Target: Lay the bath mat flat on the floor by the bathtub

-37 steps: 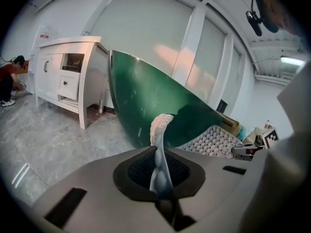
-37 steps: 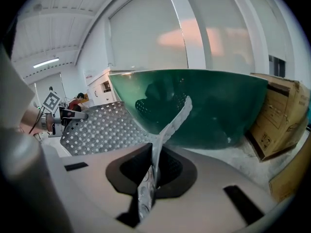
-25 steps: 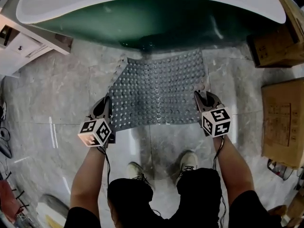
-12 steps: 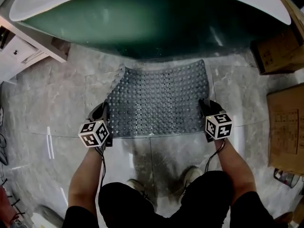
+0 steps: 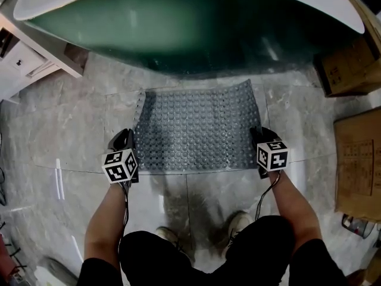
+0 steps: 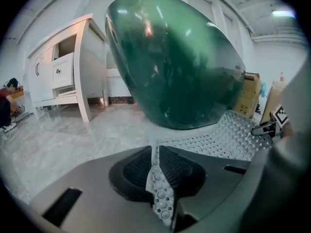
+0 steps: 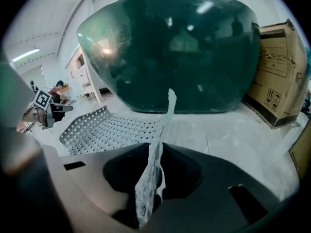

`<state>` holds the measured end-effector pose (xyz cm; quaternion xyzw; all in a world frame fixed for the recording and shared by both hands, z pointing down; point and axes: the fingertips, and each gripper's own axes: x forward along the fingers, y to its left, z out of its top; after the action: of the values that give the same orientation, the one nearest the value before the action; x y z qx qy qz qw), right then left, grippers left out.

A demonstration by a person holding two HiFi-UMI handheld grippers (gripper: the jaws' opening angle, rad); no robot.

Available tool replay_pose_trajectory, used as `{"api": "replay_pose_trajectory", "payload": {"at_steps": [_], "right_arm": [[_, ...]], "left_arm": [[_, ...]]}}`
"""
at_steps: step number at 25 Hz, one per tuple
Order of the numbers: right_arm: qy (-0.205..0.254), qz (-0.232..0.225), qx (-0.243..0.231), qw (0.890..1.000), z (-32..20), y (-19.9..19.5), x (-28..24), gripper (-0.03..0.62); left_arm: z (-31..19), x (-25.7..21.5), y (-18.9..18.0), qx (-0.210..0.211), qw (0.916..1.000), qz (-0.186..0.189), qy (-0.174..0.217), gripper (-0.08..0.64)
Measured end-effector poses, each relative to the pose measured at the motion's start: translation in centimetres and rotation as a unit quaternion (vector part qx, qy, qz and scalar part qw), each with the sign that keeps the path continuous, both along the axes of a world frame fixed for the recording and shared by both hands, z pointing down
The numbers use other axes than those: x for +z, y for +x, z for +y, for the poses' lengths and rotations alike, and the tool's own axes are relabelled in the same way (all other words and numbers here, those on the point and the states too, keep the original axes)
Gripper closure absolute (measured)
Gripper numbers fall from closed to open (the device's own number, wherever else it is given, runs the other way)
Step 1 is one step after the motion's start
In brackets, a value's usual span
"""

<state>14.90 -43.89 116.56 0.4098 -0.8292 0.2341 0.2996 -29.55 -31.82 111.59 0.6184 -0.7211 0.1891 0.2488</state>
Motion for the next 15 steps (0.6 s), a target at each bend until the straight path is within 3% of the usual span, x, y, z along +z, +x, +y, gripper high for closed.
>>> {"api": "replay_pose_trajectory", "payload": {"at_steps": [4,7,9,11,15], "right_arm": [[0.008,0.011,0.023,1.0,-0.6,1.1,0.3,0.453],[0.04,0.016,0.023,0.999,-1.2,1.3,-0.5,0.459],[0.053,0.01,0.015,0.998,-1.4,0.9,-1.1,0.492],[0.062,0.002,-0.004,0.998,-1.2,0.2,-1.7,0.571],[0.08,-0.006,-0.032,0.996,-1.0,-1.0,-2.7,0.575]], "left_arm": [[0.1,-0.1,0.1,0.006,1.0,0.001,0.006,0.512],[0.1,-0.2,0.5,0.008,0.9999,0.006,0.009,0.512],[-0.1,-0.2,0.8,0.011,0.9998,0.009,0.013,0.512],[-0.4,-0.4,1.2,0.012,0.9997,0.011,0.017,0.512],[-1.1,-1.1,2.1,0.023,0.9994,0.01,0.026,0.526]]}}
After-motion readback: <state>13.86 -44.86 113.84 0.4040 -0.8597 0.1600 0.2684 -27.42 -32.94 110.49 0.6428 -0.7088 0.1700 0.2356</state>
